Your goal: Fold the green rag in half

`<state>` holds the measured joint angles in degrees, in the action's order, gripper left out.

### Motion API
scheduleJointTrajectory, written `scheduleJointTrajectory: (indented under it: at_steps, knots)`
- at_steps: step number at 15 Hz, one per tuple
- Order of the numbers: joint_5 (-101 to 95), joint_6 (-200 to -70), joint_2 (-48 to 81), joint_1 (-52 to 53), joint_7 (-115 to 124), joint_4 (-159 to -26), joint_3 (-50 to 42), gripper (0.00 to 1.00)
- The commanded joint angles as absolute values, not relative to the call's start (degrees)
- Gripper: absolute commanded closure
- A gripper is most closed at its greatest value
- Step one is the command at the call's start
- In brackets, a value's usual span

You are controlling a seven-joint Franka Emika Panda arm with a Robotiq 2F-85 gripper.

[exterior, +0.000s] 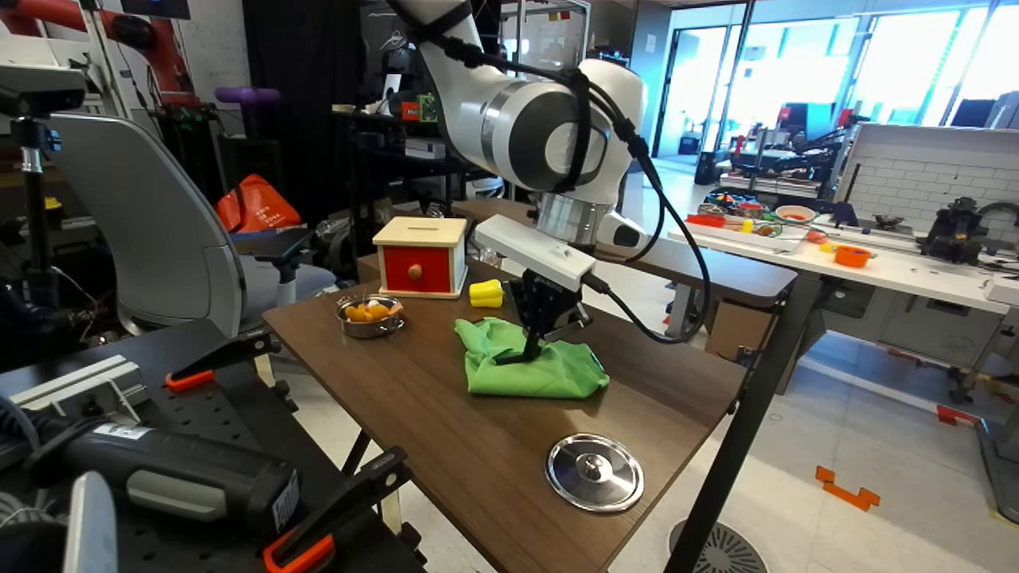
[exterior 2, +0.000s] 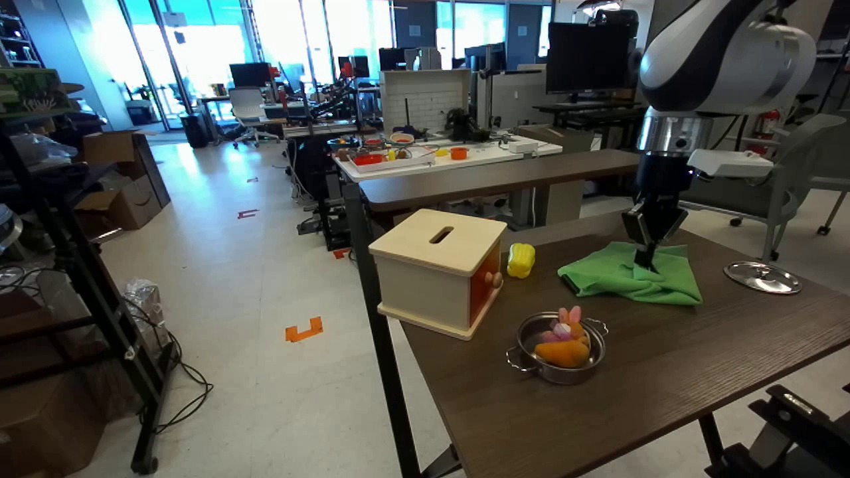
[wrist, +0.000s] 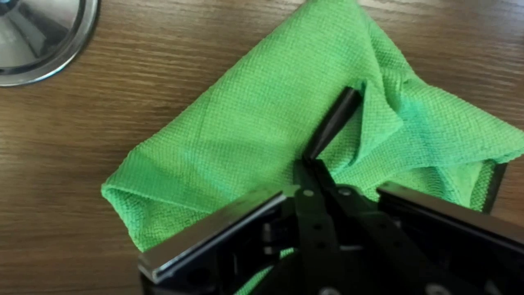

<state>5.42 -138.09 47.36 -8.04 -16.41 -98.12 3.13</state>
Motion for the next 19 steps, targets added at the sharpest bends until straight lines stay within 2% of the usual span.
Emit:
scheduleJointTrajectory:
  at_steps: [1, 3, 12, 14, 15, 19]
  knots:
    - [1.9, -133.3, 48.1, -6.1, -13.5, -96.0, 1.1, 0.73]
    - [0.7, -132.6, 46.7, -5.9, -13.3, -97.3, 1.0, 0.66]
    - [2.5, -136.2, 33.4, -8.5, -18.0, -105.9, 3.8, 0.01]
    - [3.9, -137.7, 29.1, -9.6, -20.5, -108.6, 4.4, 0.00]
    - [2.5, -135.2, 34.7, -7.7, -17.7, -103.1, 3.0, 0.00]
    - [2.6, -134.9, 33.7, -7.8, -18.0, -103.9, 2.9, 0.00]
